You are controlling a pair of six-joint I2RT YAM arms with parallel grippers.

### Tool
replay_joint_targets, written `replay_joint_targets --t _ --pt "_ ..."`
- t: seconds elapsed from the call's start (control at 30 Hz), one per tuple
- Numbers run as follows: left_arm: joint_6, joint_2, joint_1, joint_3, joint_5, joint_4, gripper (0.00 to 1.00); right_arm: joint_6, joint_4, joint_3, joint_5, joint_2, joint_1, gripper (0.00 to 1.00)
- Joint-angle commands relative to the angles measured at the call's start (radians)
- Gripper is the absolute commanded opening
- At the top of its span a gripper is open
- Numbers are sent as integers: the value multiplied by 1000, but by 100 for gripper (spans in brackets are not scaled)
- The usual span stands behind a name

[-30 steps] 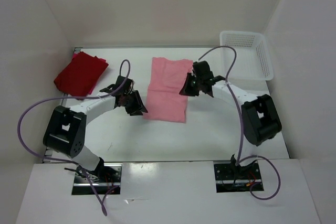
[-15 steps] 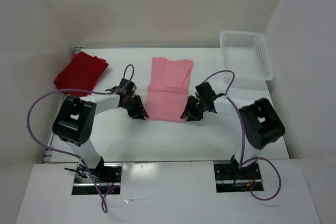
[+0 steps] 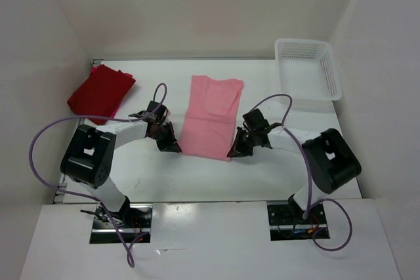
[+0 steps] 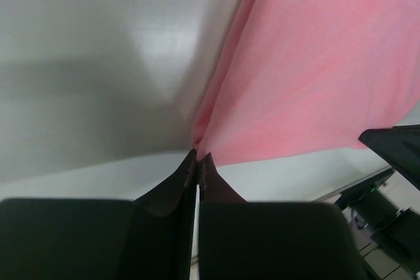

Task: Fold and stack the t-shirts
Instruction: Grab one side of the 2/3 rectangular tshirt with both arms, then fold the long partially folded tshirt into a neat square

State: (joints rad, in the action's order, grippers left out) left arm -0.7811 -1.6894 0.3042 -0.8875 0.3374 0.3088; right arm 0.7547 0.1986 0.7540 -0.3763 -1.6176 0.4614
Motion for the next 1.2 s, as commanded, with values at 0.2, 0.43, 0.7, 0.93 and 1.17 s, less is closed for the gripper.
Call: replay_joint_targets --t 0.2,0.43,0.7,0.93,1.17 --pt "118 382 23 87 48 468 0 162 240 -166 -67 388 235 0" --pt "125 308 -2 -279 -7 527 0 23 331 39 -101 428 -13 0" --pt "123 -276 -2 -822 -32 286 0 -136 188 310 -101 70 -250 0" --pt "75 -579 -11 -1151 -41 271 4 -160 157 478 -10 -194 -291 0" --pt "25 -543 -19 -1098 -80 184 36 -127 144 550 31 -191 -291 26"
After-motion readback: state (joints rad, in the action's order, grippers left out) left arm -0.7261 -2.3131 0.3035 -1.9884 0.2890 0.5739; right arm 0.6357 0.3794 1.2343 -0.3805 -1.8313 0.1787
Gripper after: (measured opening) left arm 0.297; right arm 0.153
